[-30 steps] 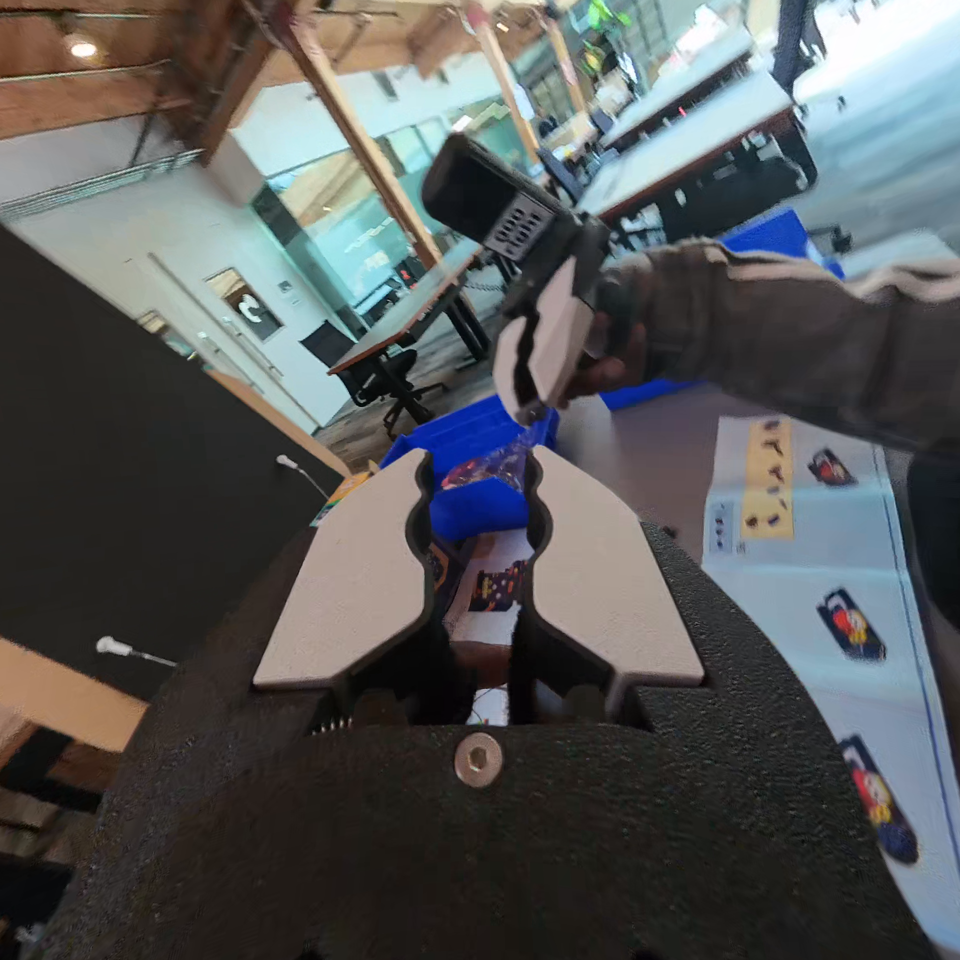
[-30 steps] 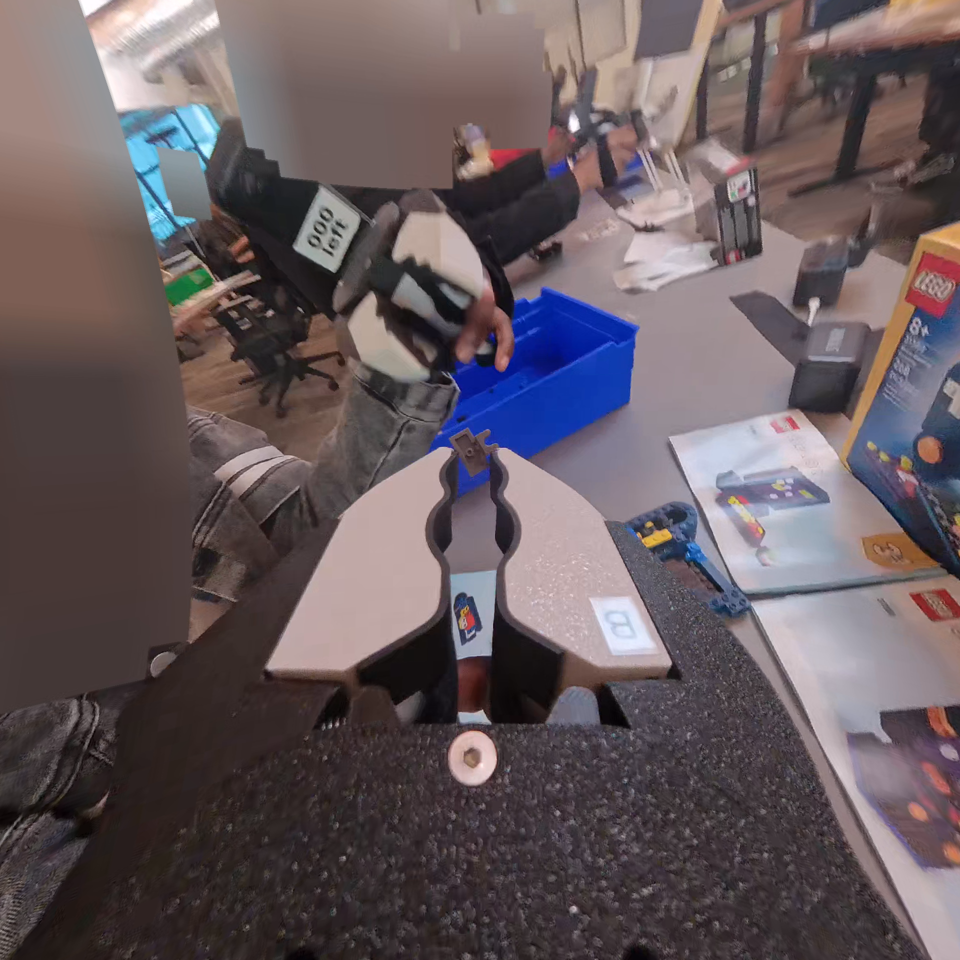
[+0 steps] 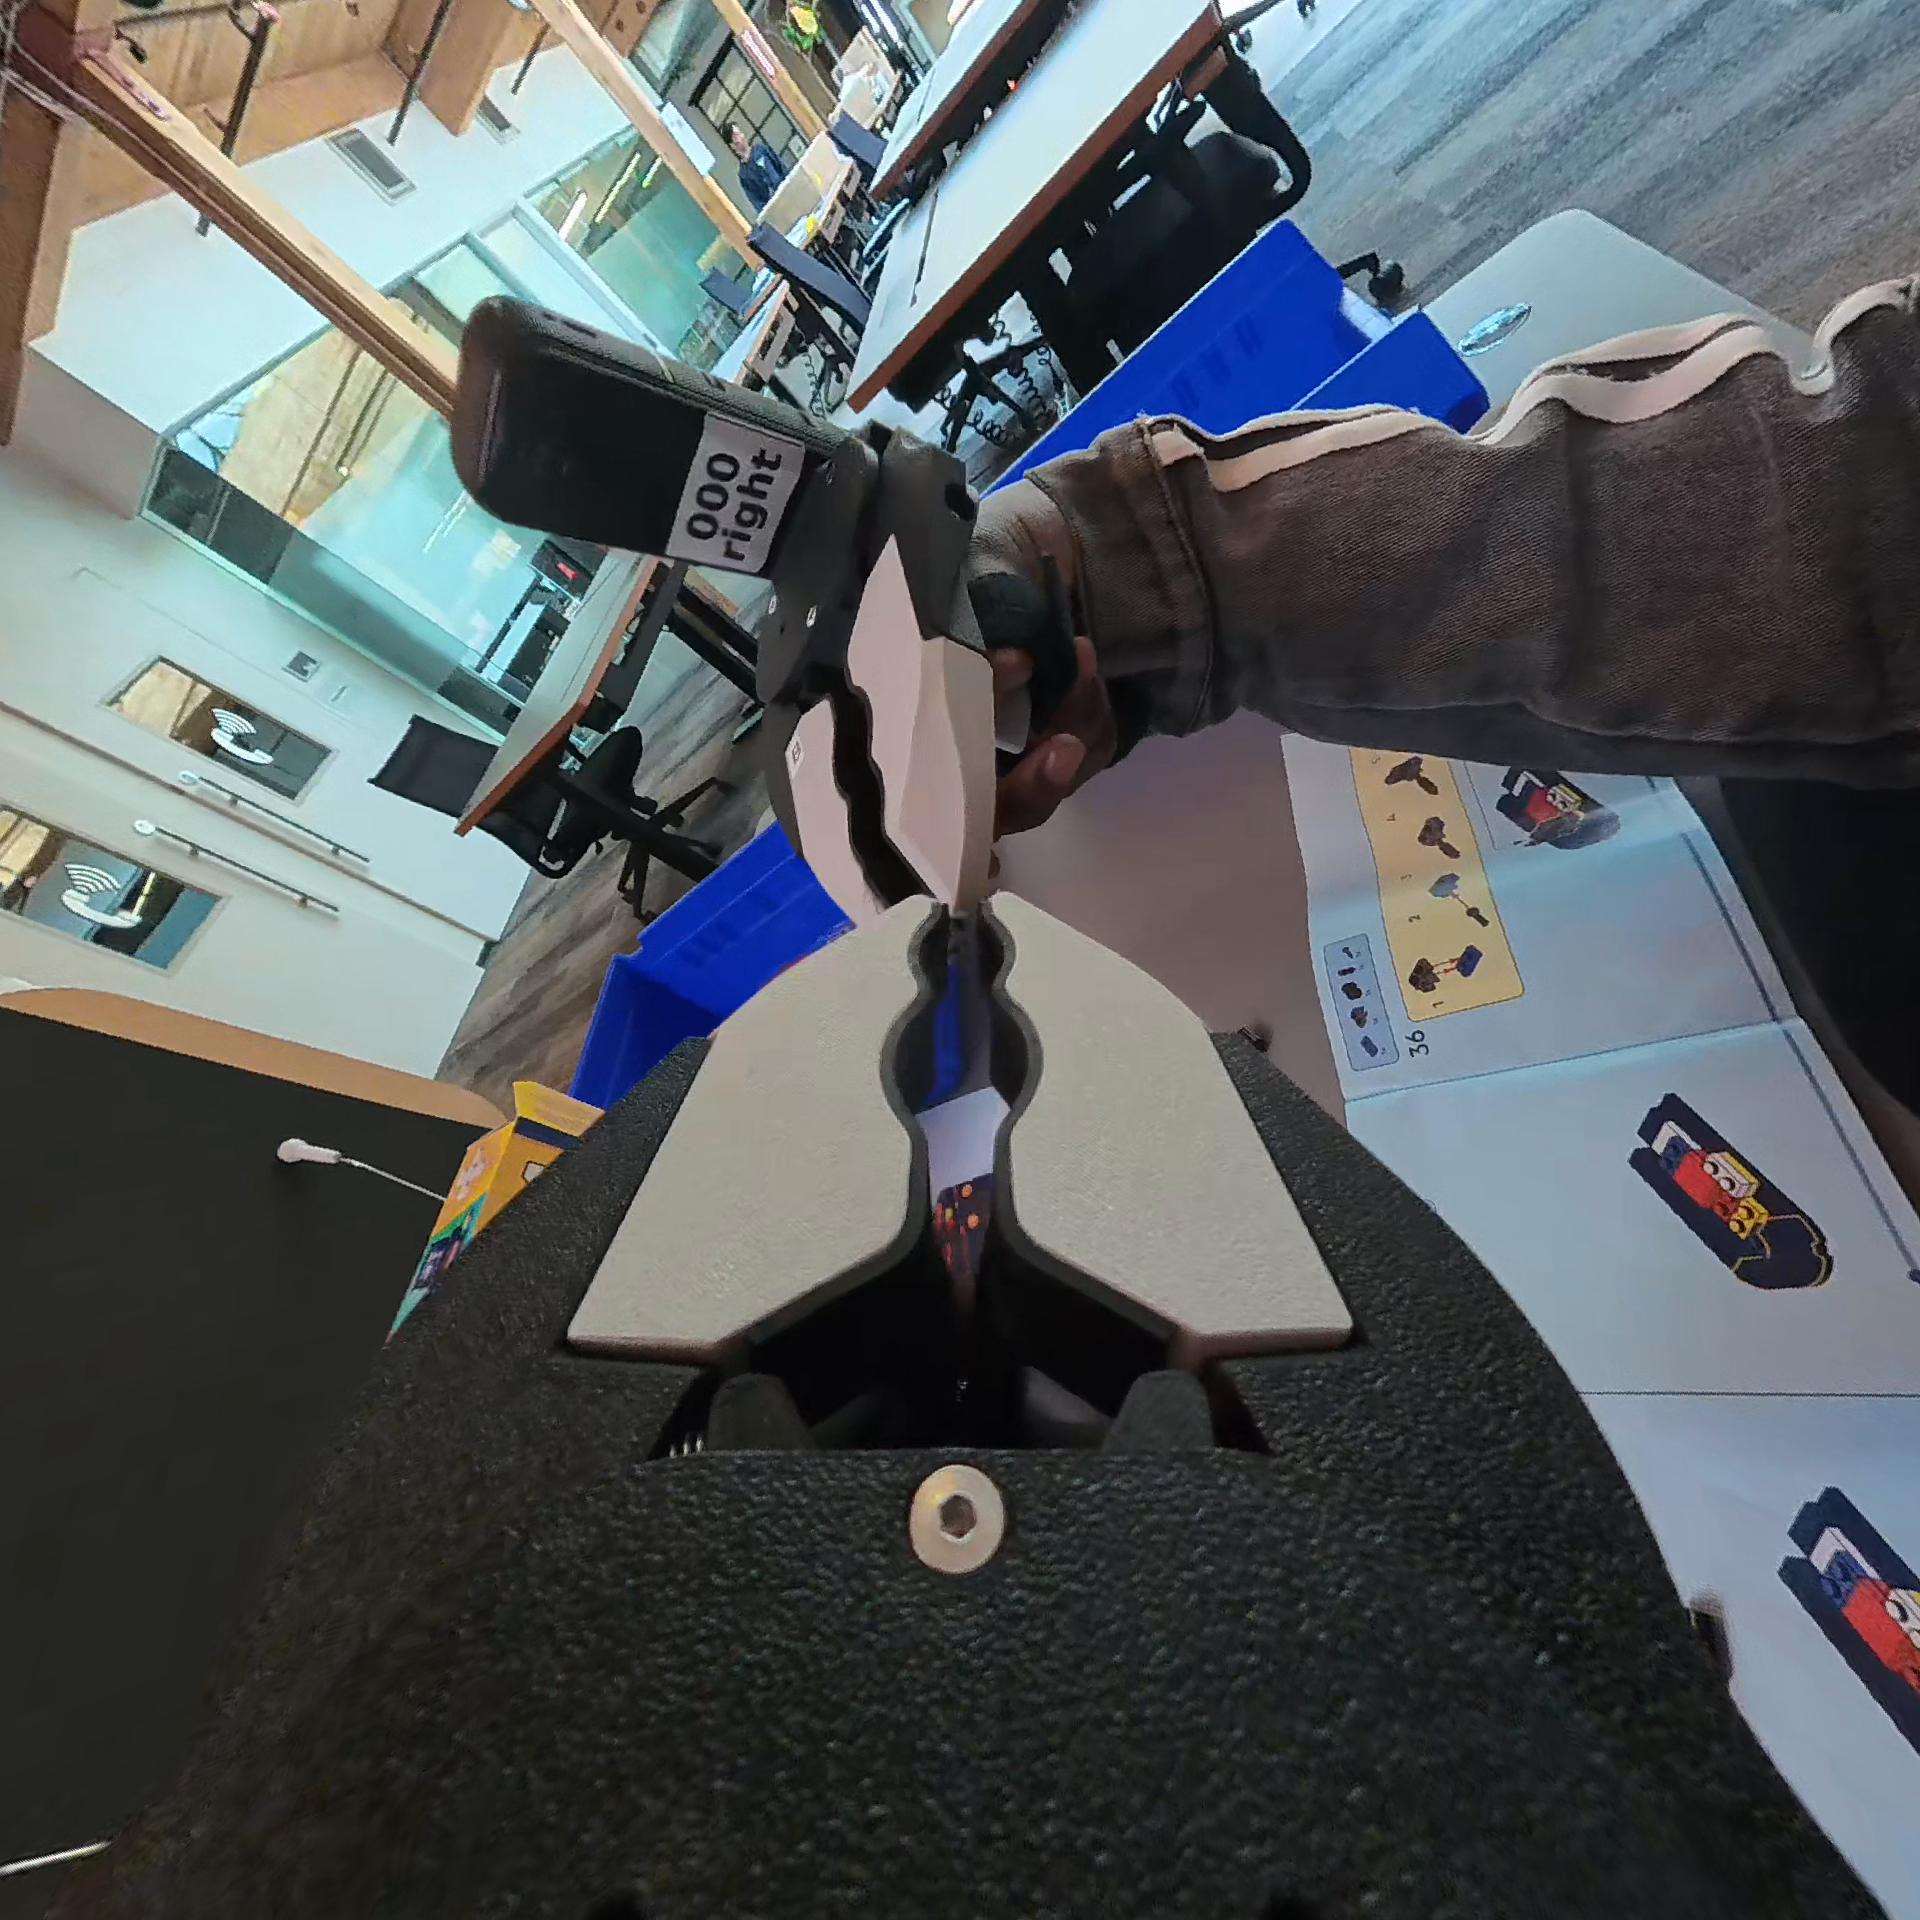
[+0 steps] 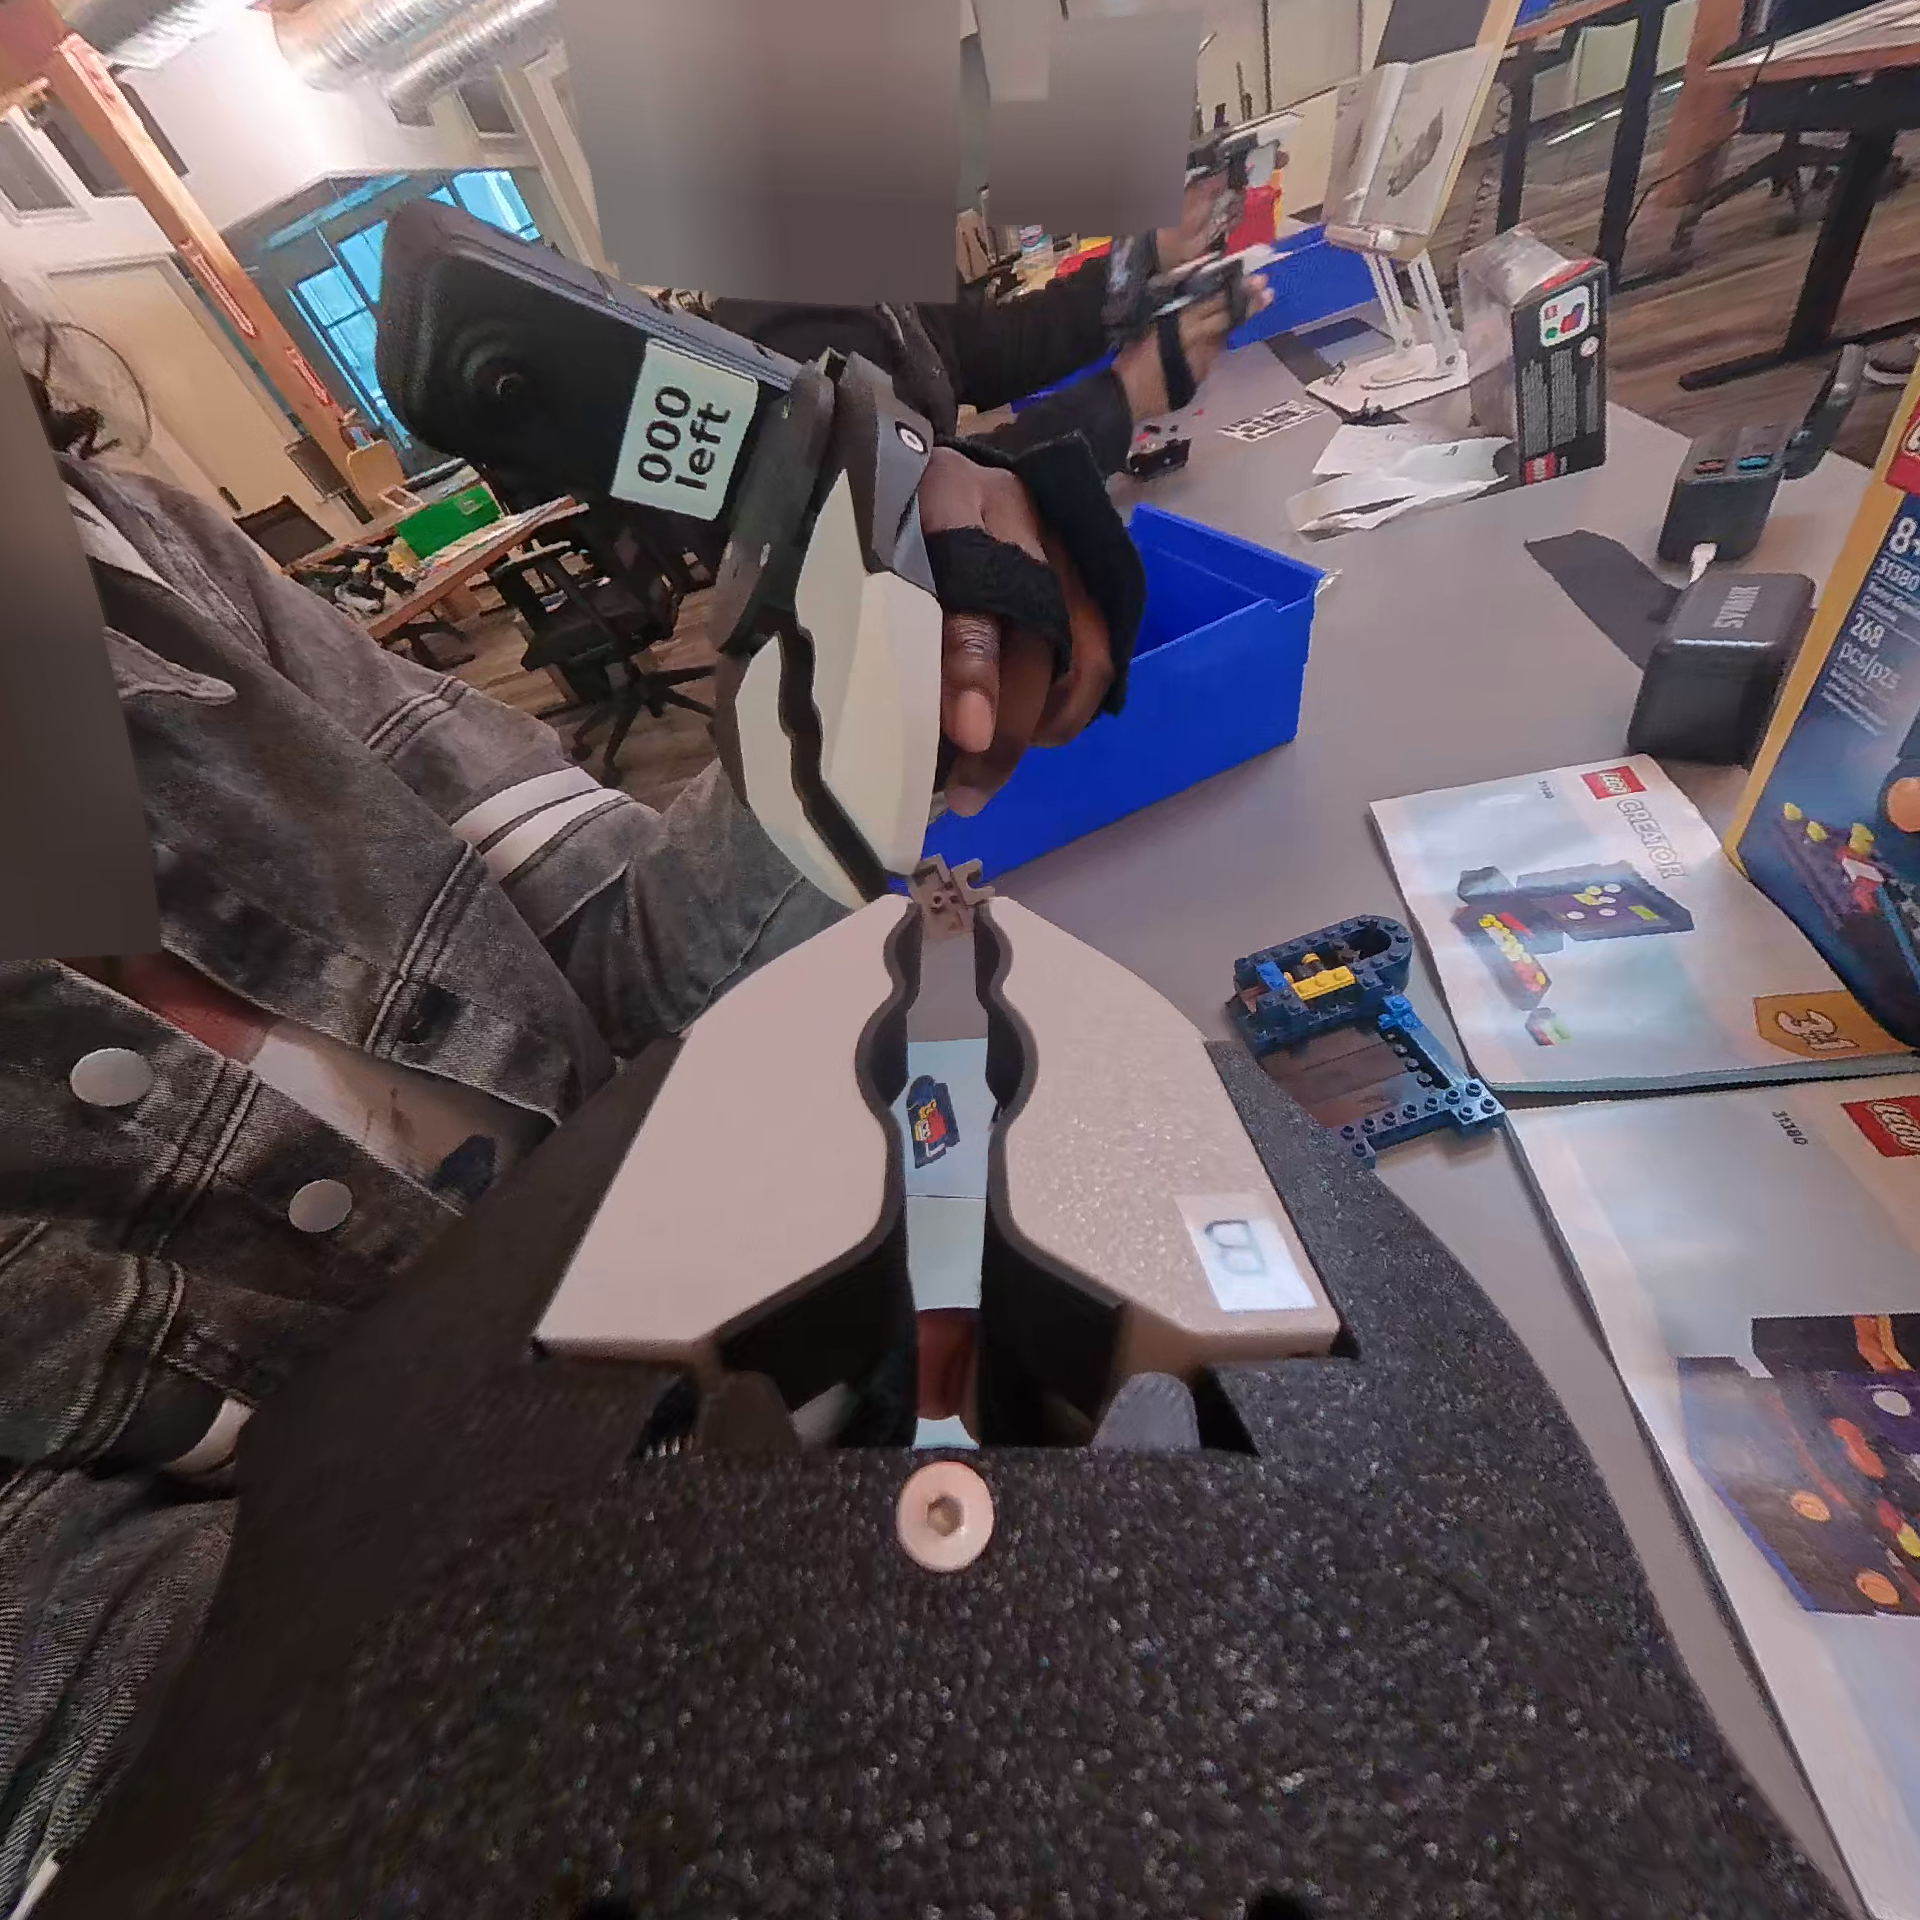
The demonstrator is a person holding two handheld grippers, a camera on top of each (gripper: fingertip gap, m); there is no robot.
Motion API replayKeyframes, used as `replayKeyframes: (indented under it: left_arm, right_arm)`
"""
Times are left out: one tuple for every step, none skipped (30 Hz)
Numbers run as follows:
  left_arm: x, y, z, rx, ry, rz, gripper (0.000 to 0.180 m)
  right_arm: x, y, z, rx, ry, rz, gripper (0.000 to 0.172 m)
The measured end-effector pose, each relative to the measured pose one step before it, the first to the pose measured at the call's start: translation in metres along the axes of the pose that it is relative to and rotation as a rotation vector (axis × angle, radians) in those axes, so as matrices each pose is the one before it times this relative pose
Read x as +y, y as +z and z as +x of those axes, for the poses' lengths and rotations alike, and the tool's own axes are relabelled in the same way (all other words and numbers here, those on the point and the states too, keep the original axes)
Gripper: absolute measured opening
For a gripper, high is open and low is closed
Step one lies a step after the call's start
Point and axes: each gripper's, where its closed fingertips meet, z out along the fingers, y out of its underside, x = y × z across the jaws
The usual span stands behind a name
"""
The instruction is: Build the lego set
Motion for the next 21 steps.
replayKeyframes:
  left_arm:
    - [0.00027,-0.0012,-0.00142,-0.011,0.0086,-0.0003,0.007]
    - [0.00211,-0.00112,-0.00208,-0.0168,0.0178,-0.0171,0.009]
    - [0.00314,-0.00116,-0.00048,-0.0089,0.0234,-0.0254,0.011]
    - [0.00261,-0.00079,0.00043,-0.0042,0.026,-0.0228,0.012]
    - [0.00181,-0.00041,-0.00031,-0.0088,0.0256,-0.0171,0.013]
    - [0.00078,0.00004,-0.00178,-0.0168,0.0219,-0.0126,0.014]
    - [-0.00033,0.00013,-0.00187,-0.0159,0.0189,-0.0069,0.013]
    - [-0.00137,0.00029,-0.00034,-0.0066,0.0172,-0.0002,0.012]
    - [-0.00026,0.00042,0.00159,0.0056,0.0163,-0.0077,0.012]
    - [0.00124,0.00062,0.00207,0.0086,0.0119,-0.0161,0.011]
    - [0.00176,0.00056,0.00295,0.0169,0.0033,-0.0176,0.01]
    - [0.00076,0.00005,0.00097,0.0062,-0.0052,-0.0094,0.009]
    - [-0.00095,-0.00055,-0.0001,0.0021,-0.0075,0.0037,0.007]
    - [-0.00212,-0.00079,-0.00092,-0.0029,-0.0072,0.016,0.007]
    - [-0.00139,-0.00081,-0.00066,-0.0029,-0.0041,0.0143,0.007]
    - [-0.00062,-0.00082,0.0001,0.0005,-0.0031,0.0095,0.007]
    - [-0.00041,-0.00069,0.00008,0.0009,-0.0018,0.0046,0.008]
    - [-0.00108,-0.0006,-0.00038,-0.0029,0.0031,0.0058,0.008]
    - [-0.00178,-0.00044,-0.00002,-0.0024,0.0082,0.0066,0.008]
    - [-0.00073,0.00012,0.00069,0.0016,0.0091,-0.0017,0.008]
    - [0.0014,0.00081,0.00101,0.0047,0.0074,-0.0154,0.008]
  right_arm:
    - [-0.0009,-0.00063,0.00001,-0.0008,0.0027,0.0059,0.009]
    - [-0.00047,-0.00057,-0.00078,-0.0039,0.0002,0.0028,0.009]
    - [-0.00008,-0.00049,-0.00079,-0.0023,-0.0028,0.0006,0.009]
    - [0.00011,-0.00021,-0.0006,-0.001,-0.0025,-0.0007,0.009]
    - [0.0,0.00014,-0.00016,0.0005,-0.0001,-0.0014,0.009]
    - [0.00021,0.00039,0.00009,0.0011,0.0019,-0.0034,0.009]
    - [0.00073,0.0007,-0.00014,-0.0004,0.0014,-0.0062,0.009]
    - [0.00093,0.00084,0.00001,-0.0002,0.0002,-0.0066,0.009]
    - [0.0001,0.00058,-0.0003,-0.0025,0.0001,-0.0018,0.009]
    - [-0.00012,0.0003,0.00038,0.0013,0.0001,0.0,0.009]
    - [0.00024,0.00044,0.00004,-0.0006,-0.0004,-0.0021,0.009]
    - [0.00146,0.00043,0.00022,0.0016,-0.0015,-0.0093,0.009]
    - [0.00041,0.00049,-0.00092,-0.0059,-0.0007,-0.0028,0.009]
    - [-0.0009,0.00024,-0.00146,-0.0088,-0.0025,0.0041,0.009]
    - [-0.00139,0.00012,-0.00102,-0.0047,-0.0032,0.0061,0.009]
    - [-0.00033,-0.00001,0.00006,0.0016,-0.001,0.0007,0.009]
    - [0.00056,0.00013,0.00105,0.0081,0.0016,-0.0044,0.009]
    - [0.00083,0.00002,0.00156,0.0089,0.0045,-0.0045,0.009]
    - [0.00035,-0.00009,0.00072,0.0015,0.0035,-0.0004,0.009]
    - [-0.0002,-0.00016,-0.00018,-0.0042,0.0018,0.0034,0.009]
    - [0.00013,0.00003,0.00023,-0.001,0.0029,0.0,0.009]
